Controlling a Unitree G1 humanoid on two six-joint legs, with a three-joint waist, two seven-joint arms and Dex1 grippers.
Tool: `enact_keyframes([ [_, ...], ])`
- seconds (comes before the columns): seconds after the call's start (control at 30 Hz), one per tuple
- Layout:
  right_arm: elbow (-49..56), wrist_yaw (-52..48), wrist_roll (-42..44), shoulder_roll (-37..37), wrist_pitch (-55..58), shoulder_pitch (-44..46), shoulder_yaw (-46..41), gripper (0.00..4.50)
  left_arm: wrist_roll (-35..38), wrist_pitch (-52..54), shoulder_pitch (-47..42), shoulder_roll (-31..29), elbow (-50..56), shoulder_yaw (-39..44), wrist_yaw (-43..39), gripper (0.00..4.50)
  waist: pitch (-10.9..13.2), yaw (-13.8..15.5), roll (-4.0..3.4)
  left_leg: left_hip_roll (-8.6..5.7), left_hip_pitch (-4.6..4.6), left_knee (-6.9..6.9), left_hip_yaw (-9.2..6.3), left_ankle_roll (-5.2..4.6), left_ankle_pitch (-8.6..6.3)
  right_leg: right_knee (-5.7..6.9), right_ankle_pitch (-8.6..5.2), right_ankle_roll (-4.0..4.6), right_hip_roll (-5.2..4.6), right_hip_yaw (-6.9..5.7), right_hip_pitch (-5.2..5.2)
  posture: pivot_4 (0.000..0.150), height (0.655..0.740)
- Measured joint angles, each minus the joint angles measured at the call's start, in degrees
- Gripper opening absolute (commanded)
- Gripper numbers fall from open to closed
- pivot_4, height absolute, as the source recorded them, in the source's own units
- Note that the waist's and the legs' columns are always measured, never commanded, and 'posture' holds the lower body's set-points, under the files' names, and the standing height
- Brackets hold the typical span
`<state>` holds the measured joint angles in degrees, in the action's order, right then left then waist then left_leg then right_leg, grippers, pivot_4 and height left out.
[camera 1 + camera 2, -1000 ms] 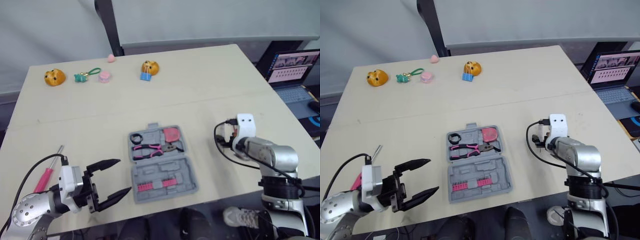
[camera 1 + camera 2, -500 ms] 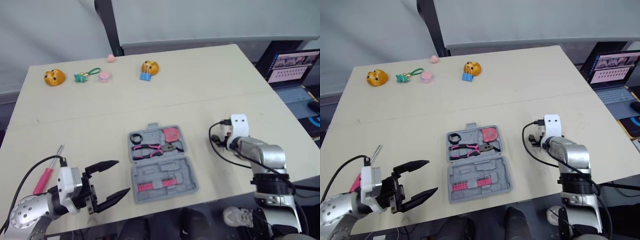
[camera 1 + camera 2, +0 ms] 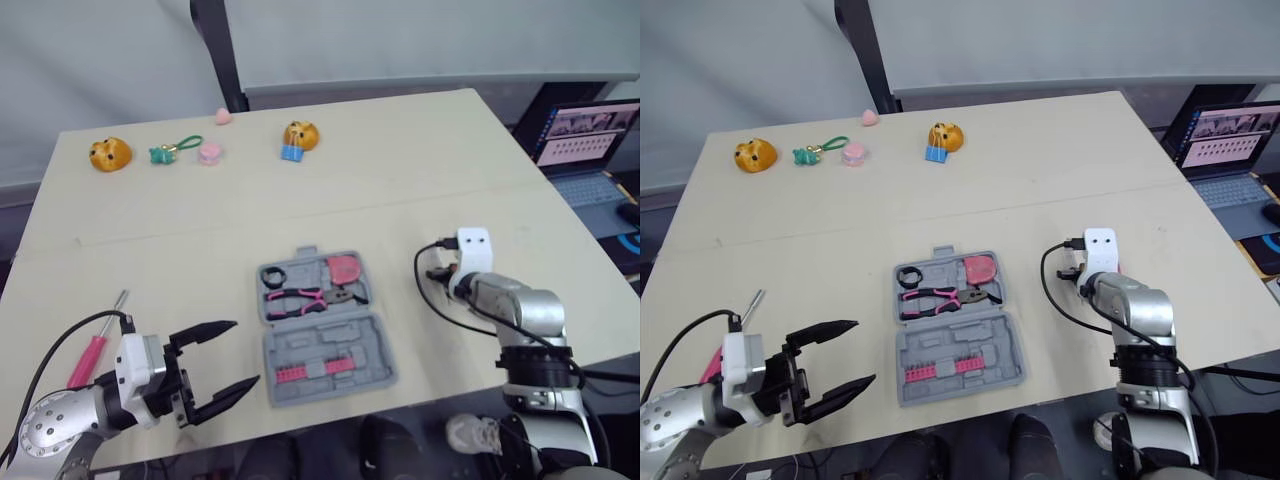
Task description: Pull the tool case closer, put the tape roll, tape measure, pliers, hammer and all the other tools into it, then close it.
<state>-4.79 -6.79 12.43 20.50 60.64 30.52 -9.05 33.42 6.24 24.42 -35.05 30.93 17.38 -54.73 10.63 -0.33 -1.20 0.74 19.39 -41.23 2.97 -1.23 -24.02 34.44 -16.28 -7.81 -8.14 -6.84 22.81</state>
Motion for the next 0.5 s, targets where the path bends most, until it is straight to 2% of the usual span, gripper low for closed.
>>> enact_keyframes([
  [0.17, 0.70, 0.00, -0.23, 0.09, 1.64, 0.28, -0.04, 0.08, 0.01, 0.01, -0.10, 0.07, -0.19, -0.04, 0.02, 4.50, 0.00, 0.05, 0.00, 0.02, 0.00, 0.01, 0.00, 0.00, 0.00, 0.00, 0.00, 0.00, 0.00, 0.00, 0.00, 0.150, 0.7155],
  [0.27, 4.83, -1.38, 0.08, 2.91, 6.55, 0.24, 1.56, 0.08, 0.73, 0.28, -0.44, -0.01, -1.04, 0.69, -0.39, 4.50, 0.03, 0.06, -0.05, 0.03, 0.17, 0.02, 0.01, 0.00, 0.00, 0.01, 0.00, 0.00, -0.01, 0.03, 0.21, 0.150, 0.7155],
  [0.37, 10.60, -4.84, 1.64, 8.01, 12.45, 0.66, 4.68, 0.08, 2.85, 1.67, -0.63, -1.10, -3.16, 2.71, -1.48, 4.50, 0.03, 0.04, -0.05, -0.01, 0.49, -0.04, 0.06, 0.00, 0.01, 0.13, -0.01, 0.02, 0.02, 0.02, 0.61, 0.150, 0.7155],
  [0.5, 21.18, -14.10, 8.08, 20.08, 22.29, 3.46, 13.22, 0.08, 5.75, 3.32, -0.53, -3.78, -5.89, 6.23, -5.00, 4.50, 0.05, 0.02, -0.08, -0.05, 0.82, -0.13, 0.04, 0.01, 0.02, 0.17, -0.01, 0.03, 0.06, -0.02, 0.92, 0.150, 0.7155],
])
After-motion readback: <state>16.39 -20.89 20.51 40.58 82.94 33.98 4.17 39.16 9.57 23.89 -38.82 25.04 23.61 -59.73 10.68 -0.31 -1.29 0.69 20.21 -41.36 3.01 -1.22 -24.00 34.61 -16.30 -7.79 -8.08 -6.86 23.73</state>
